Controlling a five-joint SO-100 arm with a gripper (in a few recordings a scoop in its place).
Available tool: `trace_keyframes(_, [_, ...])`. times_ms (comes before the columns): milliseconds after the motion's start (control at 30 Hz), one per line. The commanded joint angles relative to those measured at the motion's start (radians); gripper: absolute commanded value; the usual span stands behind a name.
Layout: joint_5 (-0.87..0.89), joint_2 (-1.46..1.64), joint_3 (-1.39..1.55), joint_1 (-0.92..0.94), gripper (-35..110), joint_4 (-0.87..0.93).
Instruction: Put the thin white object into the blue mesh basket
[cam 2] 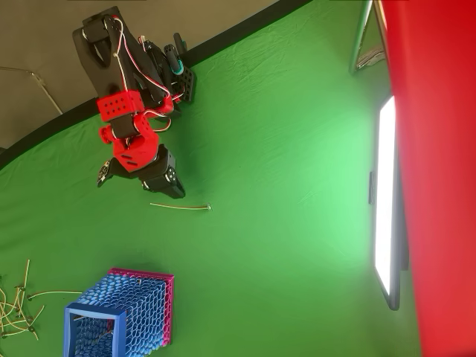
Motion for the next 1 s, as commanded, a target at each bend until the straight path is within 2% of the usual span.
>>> trace_keyframes(0, [0.002, -0.080, -0.092, 0.048, 4, -0.034])
trace_keyframes(200, [0.052, -0.321, -0.333, 0.106, 9, 0.060])
trace_keyframes(500, [0.005, -0.689, -0.657, 0.078, 9, 0.202])
trace_keyframes(900, [0.018, -0.925, -0.801, -0.002, 20, 0.316])
trace_keyframes(967, [0.029, -0.942, -0.807, -0.014, 26, 0.334])
